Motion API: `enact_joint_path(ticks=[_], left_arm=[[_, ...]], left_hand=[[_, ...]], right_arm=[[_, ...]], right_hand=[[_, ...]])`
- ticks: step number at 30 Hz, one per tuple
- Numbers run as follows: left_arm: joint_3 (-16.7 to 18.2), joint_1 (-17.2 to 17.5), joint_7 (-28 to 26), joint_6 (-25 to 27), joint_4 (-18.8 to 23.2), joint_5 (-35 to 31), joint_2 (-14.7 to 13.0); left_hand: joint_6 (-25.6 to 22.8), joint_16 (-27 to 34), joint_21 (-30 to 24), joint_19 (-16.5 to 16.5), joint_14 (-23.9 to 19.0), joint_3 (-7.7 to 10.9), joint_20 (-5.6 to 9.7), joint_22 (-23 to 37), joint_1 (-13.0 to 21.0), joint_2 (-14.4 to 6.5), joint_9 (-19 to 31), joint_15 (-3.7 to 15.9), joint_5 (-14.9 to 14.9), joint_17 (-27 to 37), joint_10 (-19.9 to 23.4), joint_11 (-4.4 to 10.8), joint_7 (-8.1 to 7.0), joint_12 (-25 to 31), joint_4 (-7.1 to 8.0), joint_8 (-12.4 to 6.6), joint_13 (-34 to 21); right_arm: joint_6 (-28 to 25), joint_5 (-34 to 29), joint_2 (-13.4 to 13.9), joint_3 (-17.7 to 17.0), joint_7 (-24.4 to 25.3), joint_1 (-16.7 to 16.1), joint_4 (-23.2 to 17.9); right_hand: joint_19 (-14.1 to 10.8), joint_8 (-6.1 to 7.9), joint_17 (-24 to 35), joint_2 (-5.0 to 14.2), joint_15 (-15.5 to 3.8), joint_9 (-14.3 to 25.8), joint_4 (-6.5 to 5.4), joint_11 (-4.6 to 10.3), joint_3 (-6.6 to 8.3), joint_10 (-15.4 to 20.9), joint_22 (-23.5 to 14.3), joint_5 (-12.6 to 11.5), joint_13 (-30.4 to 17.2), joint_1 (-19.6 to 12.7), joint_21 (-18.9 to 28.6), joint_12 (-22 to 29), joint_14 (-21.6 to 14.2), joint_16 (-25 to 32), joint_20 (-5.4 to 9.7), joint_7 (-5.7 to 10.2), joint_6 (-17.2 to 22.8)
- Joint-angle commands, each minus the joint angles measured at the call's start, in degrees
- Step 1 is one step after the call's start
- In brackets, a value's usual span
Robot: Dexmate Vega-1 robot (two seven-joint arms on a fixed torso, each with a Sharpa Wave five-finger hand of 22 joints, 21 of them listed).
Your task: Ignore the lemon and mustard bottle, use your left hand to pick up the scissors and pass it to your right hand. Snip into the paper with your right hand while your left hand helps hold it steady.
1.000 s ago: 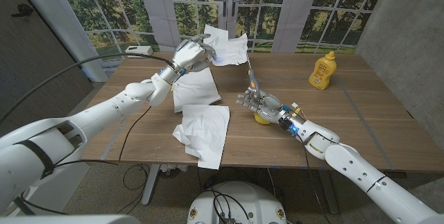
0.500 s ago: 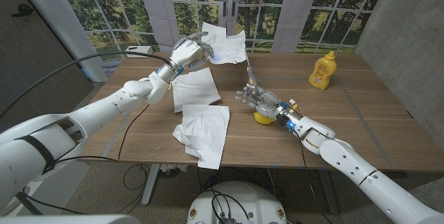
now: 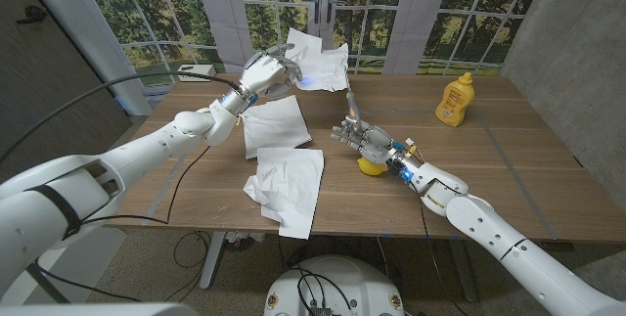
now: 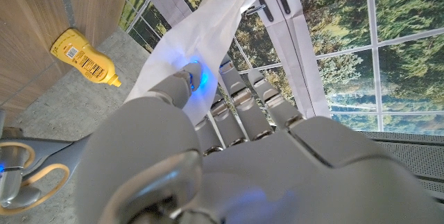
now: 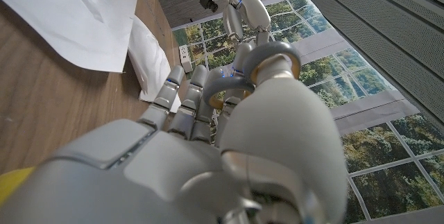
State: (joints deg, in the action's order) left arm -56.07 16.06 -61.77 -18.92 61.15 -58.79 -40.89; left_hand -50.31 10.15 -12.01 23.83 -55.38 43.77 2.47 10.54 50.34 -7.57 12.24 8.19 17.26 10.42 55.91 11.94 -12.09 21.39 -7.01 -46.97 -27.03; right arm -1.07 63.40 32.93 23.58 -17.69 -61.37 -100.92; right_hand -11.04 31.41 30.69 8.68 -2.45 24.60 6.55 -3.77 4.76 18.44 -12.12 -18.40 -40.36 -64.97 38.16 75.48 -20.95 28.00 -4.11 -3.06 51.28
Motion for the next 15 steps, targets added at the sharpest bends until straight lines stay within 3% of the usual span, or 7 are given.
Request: enact_joint_path(ticks=[1,15], left_arm=[[-0.52,0.88,-0.12,0.24,1.14,0.58,-0.4],[0.05,1.65,0.76,0.52,1.55,1.1,-0.53]], left_hand=[[-0.61,0.09,-0.12,-0.05,0.21,0.27,7.48,0.1,0.12,-0.66,0.24,5.43,0.03,-0.05,0.7,0.13,0.03,1.08,0.07,0.24,-0.01],[-0.3,0.1,-0.12,-0.22,0.4,0.5,7.54,0.12,0.0,-0.7,0.57,5.44,-0.07,-0.04,0.64,0.16,0.03,1.2,0.05,0.23,-0.02]], right_arm=[[-1.83,0.76,1.16,-0.64,1.22,0.7,-1.15],[-2.39,1.41,0.46,-0.54,-0.58,2.73,0.79]], right_hand=[[0.33,-0.17,0.1,1.11,-3.17,0.14,0.14,5.22,0.48,5.18,-0.09,0.29,-0.2,-1.07,0.39,0.51,0.01,0.37,0.16,0.09,0.32],[0.45,-0.36,0.12,1.08,-3.33,0.28,0.13,5.23,0.57,5.41,-0.07,0.66,0.23,-0.96,0.78,0.66,-0.18,0.69,0.22,0.06,0.53]])
